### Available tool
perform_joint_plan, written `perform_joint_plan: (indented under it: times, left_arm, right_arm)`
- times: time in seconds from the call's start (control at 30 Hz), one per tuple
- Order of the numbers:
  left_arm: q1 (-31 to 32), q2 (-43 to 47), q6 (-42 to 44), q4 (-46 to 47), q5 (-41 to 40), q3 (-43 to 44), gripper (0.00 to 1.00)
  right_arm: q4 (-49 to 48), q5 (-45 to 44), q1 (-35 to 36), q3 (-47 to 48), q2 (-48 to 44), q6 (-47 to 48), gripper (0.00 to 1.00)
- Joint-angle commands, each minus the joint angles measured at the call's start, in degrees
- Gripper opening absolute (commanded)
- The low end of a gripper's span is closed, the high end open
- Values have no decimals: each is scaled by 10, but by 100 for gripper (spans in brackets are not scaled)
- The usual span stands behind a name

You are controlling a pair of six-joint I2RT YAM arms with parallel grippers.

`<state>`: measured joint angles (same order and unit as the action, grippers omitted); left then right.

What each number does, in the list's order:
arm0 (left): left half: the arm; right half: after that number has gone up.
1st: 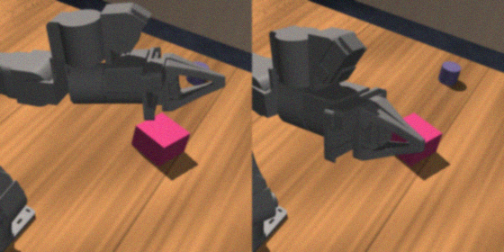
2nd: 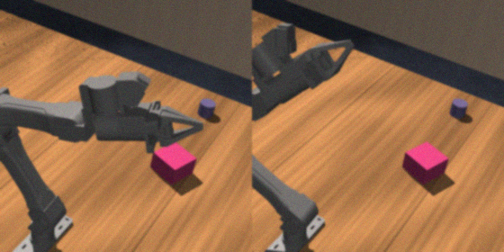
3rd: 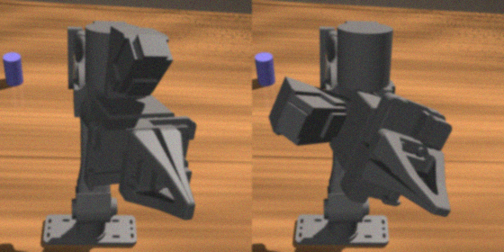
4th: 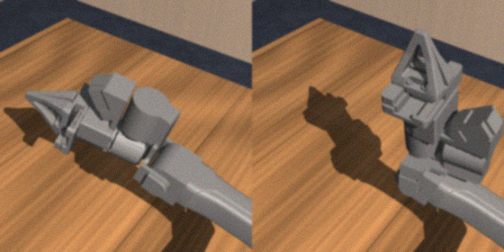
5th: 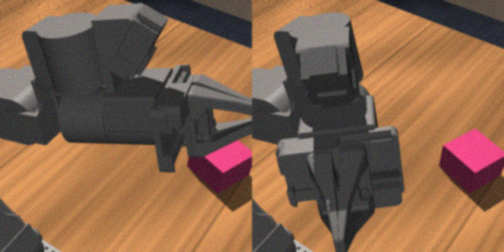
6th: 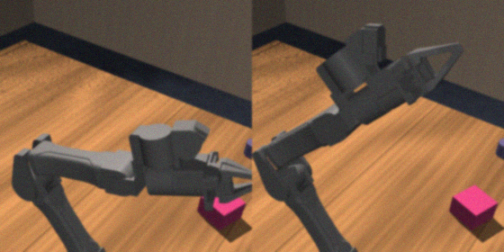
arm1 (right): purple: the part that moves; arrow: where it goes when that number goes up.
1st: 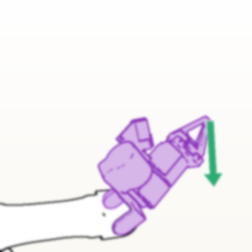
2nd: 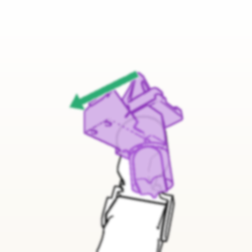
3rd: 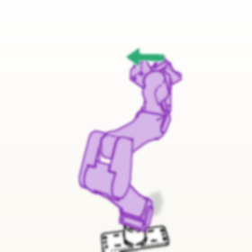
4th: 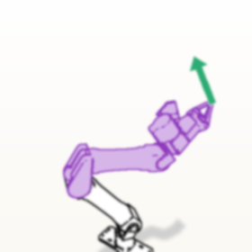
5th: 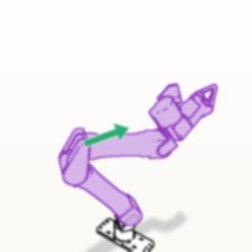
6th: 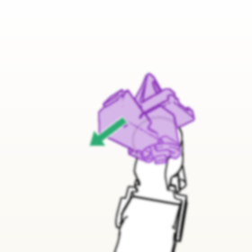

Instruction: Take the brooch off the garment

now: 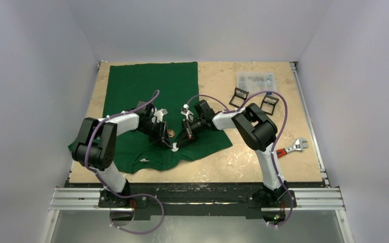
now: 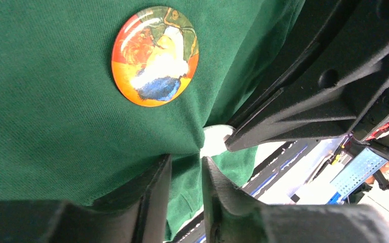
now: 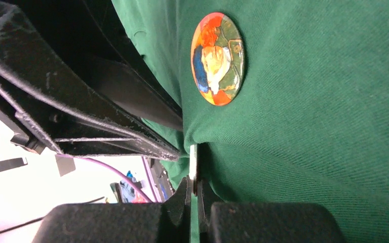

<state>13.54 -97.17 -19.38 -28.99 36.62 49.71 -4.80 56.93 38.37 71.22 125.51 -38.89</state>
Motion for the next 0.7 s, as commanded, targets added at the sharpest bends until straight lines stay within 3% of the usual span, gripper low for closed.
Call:
perform_joint_plan:
  times: [0.0,0.1,0.23,0.43,0.67]
  left_arm:
    - [4,30,31,4,-6,9,33]
    - [9,51,58,-11,-27,14,43]
    - [15,72,110,-45,-45,40,49]
    - [20,70,226,-112,-31,73,52]
    - [20,44,213,-95,14,77,51]
  right_arm:
    - [-7,15,5,12,-3,8,0]
    - [-9,20,5,16,-2,8,0]
    - [-23,36,3,11,-7,1,0]
    - [-45,53,4,11,-5,-4,0]
    - [-141,83,3,-2,16,-70,0]
